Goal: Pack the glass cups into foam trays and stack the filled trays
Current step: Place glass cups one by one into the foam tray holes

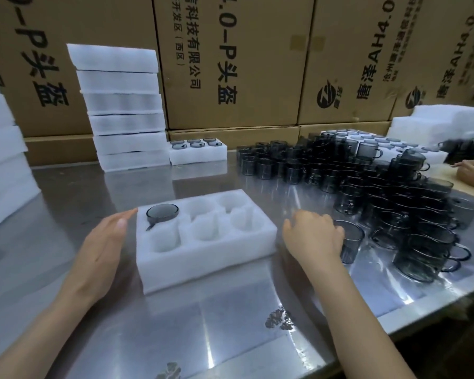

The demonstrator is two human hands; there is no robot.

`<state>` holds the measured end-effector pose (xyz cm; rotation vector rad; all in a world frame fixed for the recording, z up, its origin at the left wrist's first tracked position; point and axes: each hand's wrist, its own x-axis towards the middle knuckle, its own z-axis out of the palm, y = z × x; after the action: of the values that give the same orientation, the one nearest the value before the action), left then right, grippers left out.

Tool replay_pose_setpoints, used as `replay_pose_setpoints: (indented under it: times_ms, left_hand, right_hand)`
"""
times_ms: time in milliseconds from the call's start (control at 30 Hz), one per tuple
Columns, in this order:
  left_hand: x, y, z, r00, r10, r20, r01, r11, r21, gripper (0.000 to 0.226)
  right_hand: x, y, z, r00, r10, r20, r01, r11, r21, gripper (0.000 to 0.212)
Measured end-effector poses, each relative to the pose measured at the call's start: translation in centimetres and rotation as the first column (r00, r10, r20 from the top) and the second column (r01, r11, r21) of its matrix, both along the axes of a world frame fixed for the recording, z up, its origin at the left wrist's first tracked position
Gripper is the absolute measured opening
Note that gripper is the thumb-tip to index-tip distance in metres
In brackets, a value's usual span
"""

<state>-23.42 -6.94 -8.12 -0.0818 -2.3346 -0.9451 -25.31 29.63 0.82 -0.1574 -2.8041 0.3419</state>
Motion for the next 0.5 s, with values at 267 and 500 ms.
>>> replay_pose_setpoints:
  times_ms: [267,500]
  left_hand:
    - [3.1,3.9,3.0,0.999,-0.035,-0.033,0.038,0.993,0.112,0.062]
    - [4.4,6.0,4.5,0.999,-0.042,-0.017,0.044,0.989,0.14,0.048]
  right_hand:
    - [-1.7,0.2,0.1,0.91,0.319,-0.265,-0.338,0.941,-0.026,0.03]
    - [-3.5,1.8,-0.9,0.999,0.036,0.002,-0.036,0.99,-0.136,0.056]
